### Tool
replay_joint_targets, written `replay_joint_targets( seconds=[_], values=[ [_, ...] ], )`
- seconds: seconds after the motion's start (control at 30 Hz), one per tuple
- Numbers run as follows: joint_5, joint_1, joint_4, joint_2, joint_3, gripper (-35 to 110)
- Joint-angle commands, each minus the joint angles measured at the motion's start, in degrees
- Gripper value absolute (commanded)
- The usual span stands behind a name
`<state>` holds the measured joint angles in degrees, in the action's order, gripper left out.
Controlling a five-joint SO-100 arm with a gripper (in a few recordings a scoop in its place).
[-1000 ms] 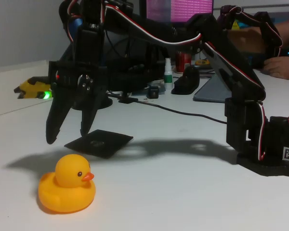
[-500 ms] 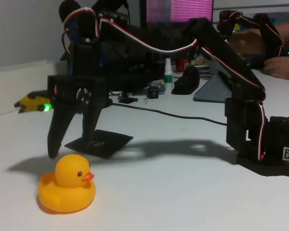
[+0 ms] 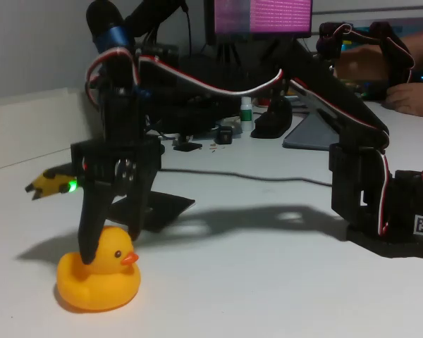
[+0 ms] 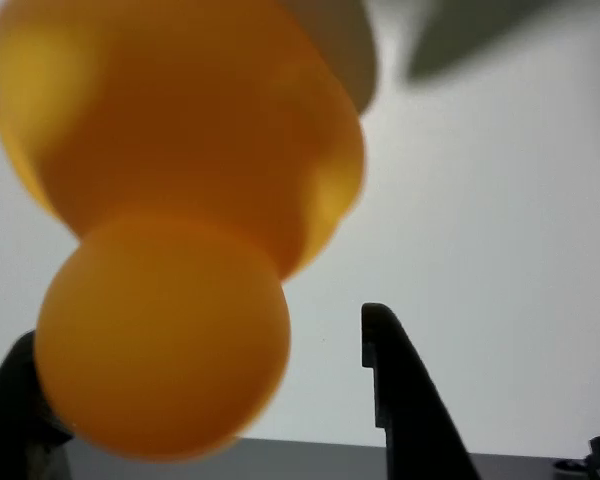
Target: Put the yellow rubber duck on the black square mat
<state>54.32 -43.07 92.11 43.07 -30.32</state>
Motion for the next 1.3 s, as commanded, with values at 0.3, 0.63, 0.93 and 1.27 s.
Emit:
replay_joint_targets(
  seconds=[0.3, 0.63, 0.93, 1.27],
  values=[
    [0.26, -1.23, 0.18, 1.23, 0.88, 33],
    [0.26, -1.23, 0.26, 1.23, 0.79, 33],
    [0.26, -1.23, 0.26, 1.14, 0.79, 33],
    [0.26, -1.23, 0.26, 0.88, 0.79, 23]
  ],
)
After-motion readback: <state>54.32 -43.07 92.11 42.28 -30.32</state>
